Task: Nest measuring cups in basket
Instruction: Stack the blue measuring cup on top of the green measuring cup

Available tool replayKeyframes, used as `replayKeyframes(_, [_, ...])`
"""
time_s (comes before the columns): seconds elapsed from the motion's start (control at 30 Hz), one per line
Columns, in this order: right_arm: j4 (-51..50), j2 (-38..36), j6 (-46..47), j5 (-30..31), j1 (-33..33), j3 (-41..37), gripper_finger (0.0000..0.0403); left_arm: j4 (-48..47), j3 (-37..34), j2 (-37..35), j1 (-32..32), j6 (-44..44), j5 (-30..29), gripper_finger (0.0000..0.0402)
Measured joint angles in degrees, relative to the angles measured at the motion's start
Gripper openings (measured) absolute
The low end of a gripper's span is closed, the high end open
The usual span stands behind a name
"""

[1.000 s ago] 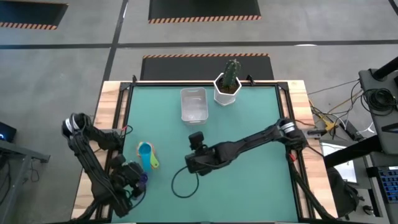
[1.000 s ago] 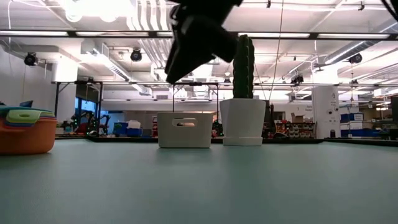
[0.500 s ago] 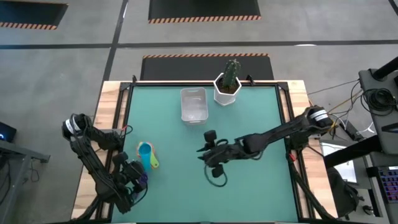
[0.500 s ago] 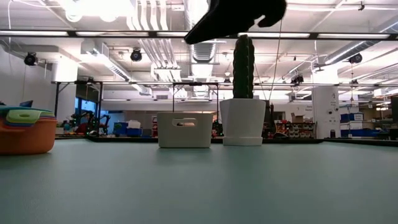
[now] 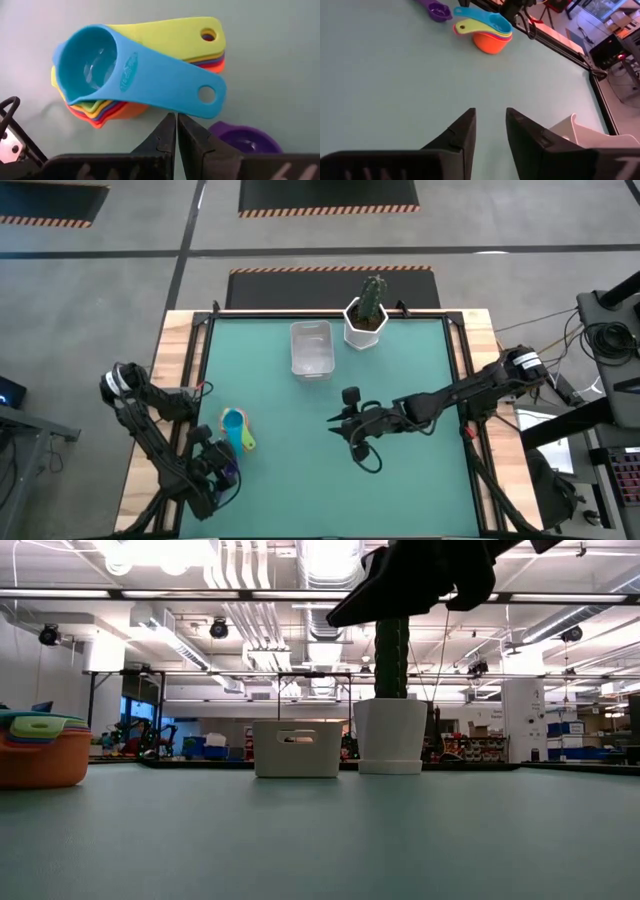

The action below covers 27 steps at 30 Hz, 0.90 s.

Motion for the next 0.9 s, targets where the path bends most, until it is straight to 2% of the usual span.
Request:
replayKeyframes(0.67, [0.43, 0.36, 1.51, 0.0, 0.0, -0.07, 0.0068, 1.13, -0.04, 0.0, 1.27, 2.54, -6.83, 0.0])
replayKeyframes(0.9, [5.17, 0.37, 2.43, -0.04, 0.0, -1.55, 0.0068, 1.1, -0.04, 0.0, 1.51, 2.78, -7.15, 0.0])
